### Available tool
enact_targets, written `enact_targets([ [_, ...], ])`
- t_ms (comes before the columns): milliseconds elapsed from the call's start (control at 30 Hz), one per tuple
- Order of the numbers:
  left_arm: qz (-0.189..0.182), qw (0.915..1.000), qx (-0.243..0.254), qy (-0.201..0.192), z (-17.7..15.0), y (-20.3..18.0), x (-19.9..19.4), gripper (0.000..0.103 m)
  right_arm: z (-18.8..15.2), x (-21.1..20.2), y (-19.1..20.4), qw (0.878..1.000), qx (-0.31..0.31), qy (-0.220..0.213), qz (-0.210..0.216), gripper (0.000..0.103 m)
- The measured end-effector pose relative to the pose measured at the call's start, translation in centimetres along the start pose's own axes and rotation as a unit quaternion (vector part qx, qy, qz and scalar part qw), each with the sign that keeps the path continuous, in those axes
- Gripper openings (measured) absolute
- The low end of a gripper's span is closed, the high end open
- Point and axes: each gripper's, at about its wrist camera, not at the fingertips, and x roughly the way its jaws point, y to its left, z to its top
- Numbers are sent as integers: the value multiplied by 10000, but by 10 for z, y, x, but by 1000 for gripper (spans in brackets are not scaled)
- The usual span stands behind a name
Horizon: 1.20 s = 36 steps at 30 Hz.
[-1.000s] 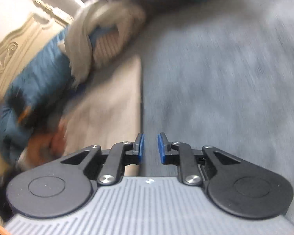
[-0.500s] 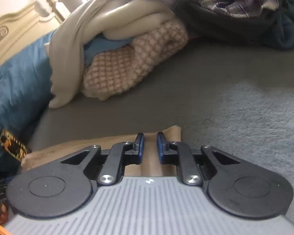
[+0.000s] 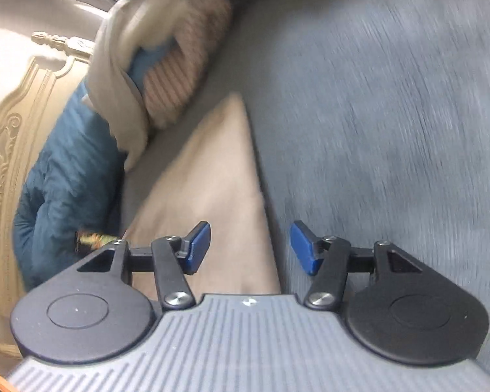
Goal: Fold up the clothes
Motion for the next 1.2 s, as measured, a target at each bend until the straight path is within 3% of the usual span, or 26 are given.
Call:
enact_targets([
  [67, -222, 9989, -295, 300, 2, 13, 10, 89, -6, 3, -12, 9985, 358, 249, 333, 55],
  [133, -403, 9976, -436, 350, 4, 21, 13, 89, -8, 8, -16, 9966, 505, 392, 522, 55],
  [333, -516, 9970, -296, 497, 9, 21, 19, 93, -1, 39, -4, 9908, 451, 1006, 789, 51],
  [367, -511, 9970, -287, 498, 8, 19, 20, 94, 0, 45, -2, 9896, 453, 1094, 813, 40],
  [400, -483, 9972, -267, 497, 8, 17, 20, 95, -1, 50, -1, 9890, 448, 1177, 771, 24],
  [433, -443, 9975, -214, 506, 6, 15, 20, 95, -1, 54, 0, 9885, 451, 1244, 729, 15],
  [500, -394, 9975, -132, 567, 6, 10, 21, 95, -2, 56, 0, 9891, 506, 1185, 712, 8],
  [700, -307, 9968, -90, 730, 7, -2, 18, 94, -2, 36, 0, 9910, 387, 800, 1005, 4],
  [1000, -157, 9965, 72, 814, -6, -41, 13, 93, 7, 7, -18, 9877, 366, 684, 1357, 4],
  [1200, -351, 9938, 341, 1002, -22, -82, 5, 88, 11, -30, -33, 9882, 398, 493, 1394, 4],
])
